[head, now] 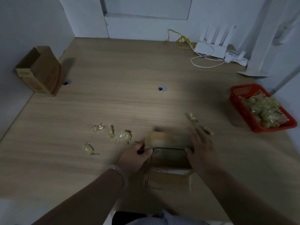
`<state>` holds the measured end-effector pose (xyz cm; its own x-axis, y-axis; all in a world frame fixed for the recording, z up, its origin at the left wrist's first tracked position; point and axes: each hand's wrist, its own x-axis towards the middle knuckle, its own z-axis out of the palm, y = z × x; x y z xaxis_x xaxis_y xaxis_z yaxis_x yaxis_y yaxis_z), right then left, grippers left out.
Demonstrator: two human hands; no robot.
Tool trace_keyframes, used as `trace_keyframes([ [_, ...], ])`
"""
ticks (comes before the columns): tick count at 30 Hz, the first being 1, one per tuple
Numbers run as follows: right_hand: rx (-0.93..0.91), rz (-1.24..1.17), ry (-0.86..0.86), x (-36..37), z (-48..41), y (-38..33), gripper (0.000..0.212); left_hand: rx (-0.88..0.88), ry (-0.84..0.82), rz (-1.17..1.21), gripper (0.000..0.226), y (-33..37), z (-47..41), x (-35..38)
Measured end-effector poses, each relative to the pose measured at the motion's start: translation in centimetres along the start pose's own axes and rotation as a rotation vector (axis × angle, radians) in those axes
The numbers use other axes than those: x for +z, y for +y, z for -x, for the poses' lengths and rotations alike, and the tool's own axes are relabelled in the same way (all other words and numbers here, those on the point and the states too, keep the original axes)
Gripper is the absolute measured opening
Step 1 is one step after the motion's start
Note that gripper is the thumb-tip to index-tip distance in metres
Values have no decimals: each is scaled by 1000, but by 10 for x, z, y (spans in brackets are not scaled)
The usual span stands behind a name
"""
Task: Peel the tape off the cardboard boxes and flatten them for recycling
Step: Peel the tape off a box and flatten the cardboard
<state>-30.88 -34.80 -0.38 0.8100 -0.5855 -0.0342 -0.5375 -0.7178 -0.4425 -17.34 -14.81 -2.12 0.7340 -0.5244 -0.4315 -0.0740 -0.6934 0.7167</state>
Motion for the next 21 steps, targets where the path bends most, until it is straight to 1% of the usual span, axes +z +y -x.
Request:
trace_keyframes([
  [1,-165,44,-3,2,1,-8,72,-1,6,17,47,0,1,0],
  [2,-306,72,-50,5,2,-17,71,-3,19,33,44,0,3,0],
  [3,-404,113,-110,11,5,-24,66,0,35,45,41,-1,6,1],
  [4,-472,173,-132,17,8,-29,61,0,53,52,39,-1,9,2],
  [5,-511,235,-113,22,12,-31,59,-2,69,54,37,-2,12,3],
  [7,-534,300,-56,25,15,-32,61,-3,79,75,32,-4,19,1],
  [11,-572,307,36,30,12,-25,62,-32,58,179,20,-13,31,0],
  [14,-583,323,27,33,12,-25,62,-90,122,278,15,-17,36,2],
  [16,-592,323,23,33,12,-25,62,-125,138,319,11,-15,38,2],
  [19,-591,313,29,32,11,-25,62,-249,94,573,12,-11,40,3],
  [20,-587,309,26,32,11,-25,62,-286,72,635,13,-10,41,3],
  [21,-586,308,20,32,11,-25,62,-302,60,638,12,-10,41,4],
])
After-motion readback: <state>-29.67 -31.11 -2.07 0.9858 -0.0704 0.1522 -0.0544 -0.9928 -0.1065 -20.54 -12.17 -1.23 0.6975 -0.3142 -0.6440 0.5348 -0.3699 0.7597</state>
